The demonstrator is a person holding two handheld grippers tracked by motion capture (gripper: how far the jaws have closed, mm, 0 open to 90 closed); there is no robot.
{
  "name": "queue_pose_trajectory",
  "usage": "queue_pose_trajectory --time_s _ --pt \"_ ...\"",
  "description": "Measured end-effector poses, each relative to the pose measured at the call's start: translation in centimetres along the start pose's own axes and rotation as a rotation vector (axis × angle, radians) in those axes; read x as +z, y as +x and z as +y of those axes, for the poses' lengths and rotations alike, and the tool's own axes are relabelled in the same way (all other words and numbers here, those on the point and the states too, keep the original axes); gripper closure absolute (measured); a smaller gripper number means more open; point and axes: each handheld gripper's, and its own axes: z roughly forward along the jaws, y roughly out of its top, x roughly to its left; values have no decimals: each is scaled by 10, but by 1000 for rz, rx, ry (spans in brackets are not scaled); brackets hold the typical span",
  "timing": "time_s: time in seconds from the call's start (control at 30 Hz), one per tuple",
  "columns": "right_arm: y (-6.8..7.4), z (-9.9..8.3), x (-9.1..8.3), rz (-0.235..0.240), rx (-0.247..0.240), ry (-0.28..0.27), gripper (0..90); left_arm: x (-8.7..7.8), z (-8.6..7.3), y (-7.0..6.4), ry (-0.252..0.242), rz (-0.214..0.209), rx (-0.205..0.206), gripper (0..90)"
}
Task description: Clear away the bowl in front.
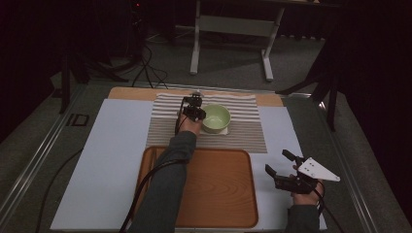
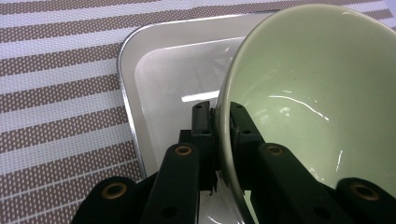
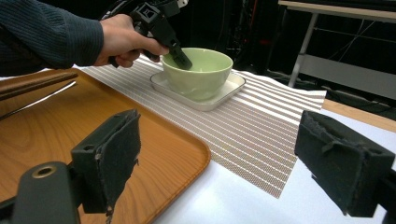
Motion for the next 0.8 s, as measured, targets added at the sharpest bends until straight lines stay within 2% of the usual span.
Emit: queue_pose_trajectory --time_s 0.13,0.17,0.37,0.63,0.7,0.8 --pt "0 0 0 -1 -2 -1 139 -2 0 4 0 -22 -49 843" --pt "0 0 0 -1 -2 -1 138 -2 0 4 0 -22 -49 842" --pt "0 0 0 -3 0 0 138 -13 2 8 -9 -14 -24 841" --pt "0 0 0 -6 -3 4 139 -31 2 10 -34 -40 -7 839" --pt "0 0 1 -7 -8 8 139 -42 -1 12 -44 -62 -1 839" --pt "1 0 1 -8 -12 9 139 -51 -5 14 -48 -65 6 838"
